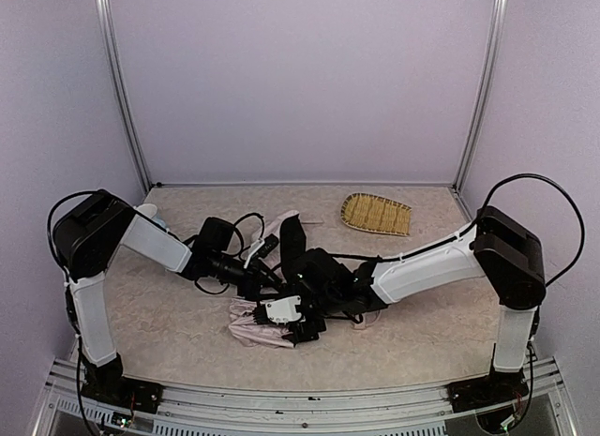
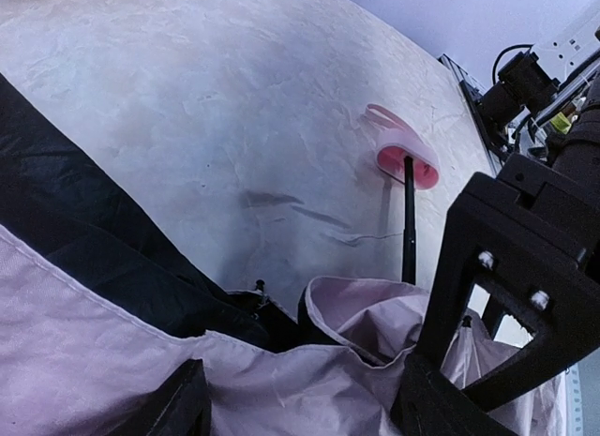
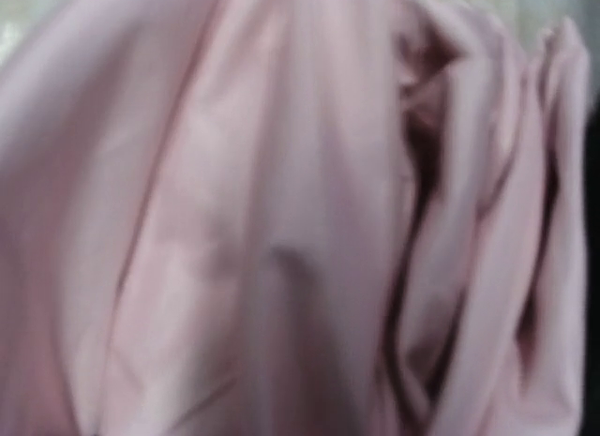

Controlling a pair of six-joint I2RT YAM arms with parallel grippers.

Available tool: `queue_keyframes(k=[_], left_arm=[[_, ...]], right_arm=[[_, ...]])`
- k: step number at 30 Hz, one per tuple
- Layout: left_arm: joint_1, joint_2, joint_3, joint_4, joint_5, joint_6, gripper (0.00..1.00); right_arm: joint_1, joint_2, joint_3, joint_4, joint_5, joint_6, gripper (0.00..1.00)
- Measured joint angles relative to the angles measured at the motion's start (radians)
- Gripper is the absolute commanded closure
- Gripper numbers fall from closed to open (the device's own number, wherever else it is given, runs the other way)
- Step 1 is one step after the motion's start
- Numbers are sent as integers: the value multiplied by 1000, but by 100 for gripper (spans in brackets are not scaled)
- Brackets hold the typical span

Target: Put away the umbrella

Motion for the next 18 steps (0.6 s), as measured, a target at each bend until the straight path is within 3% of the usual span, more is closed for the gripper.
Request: queue_keyframes(k=[2, 5, 12, 18], left_arm=[[0, 8, 8, -1, 8, 0, 32], [0, 17, 19, -2, 23, -3, 31], [7, -27, -17, 45, 7, -53, 21], [64, -263, -182, 248, -44, -126, 19]], right_arm=[[-7, 16, 20, -3, 0, 0, 55], [-28, 29, 48, -15, -9, 26, 69], [-95, 30, 78, -85, -142, 109, 77], [-184, 43, 118, -189, -346, 182, 80]])
